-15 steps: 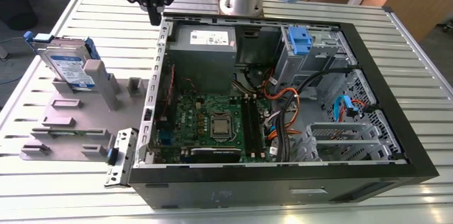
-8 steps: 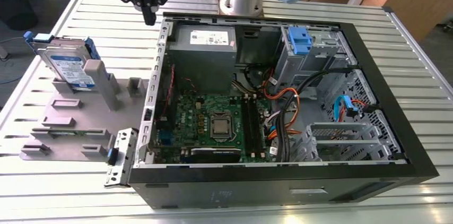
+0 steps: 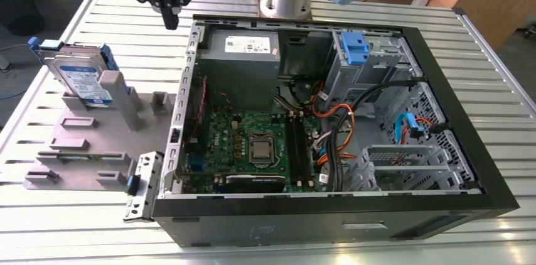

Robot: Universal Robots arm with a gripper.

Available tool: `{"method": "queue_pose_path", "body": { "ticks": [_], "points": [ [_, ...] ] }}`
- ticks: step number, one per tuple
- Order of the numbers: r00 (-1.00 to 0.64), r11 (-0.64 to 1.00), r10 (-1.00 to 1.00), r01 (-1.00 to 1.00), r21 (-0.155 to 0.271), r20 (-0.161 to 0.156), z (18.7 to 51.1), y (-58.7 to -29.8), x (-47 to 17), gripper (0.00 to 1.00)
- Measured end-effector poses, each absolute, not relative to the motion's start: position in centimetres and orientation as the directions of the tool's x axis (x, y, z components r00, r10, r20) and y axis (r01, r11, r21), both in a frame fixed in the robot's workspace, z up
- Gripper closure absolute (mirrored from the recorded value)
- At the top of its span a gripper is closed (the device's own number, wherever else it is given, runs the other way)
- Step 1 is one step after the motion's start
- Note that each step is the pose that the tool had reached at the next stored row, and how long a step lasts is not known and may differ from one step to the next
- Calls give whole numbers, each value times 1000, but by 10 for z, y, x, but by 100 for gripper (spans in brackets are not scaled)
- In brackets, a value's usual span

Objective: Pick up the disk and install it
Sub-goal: 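Reach for the disk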

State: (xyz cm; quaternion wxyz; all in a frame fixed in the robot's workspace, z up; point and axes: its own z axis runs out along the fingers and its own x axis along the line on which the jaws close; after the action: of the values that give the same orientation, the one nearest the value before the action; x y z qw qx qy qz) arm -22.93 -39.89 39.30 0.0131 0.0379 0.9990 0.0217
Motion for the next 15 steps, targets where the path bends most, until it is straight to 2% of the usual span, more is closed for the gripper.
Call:
{"method": "queue_pose_path", "body": {
  "ticks": [15],
  "points": [
    [-997, 996, 76, 75, 44, -24, 393, -399, -246, 89]
  ]
}}
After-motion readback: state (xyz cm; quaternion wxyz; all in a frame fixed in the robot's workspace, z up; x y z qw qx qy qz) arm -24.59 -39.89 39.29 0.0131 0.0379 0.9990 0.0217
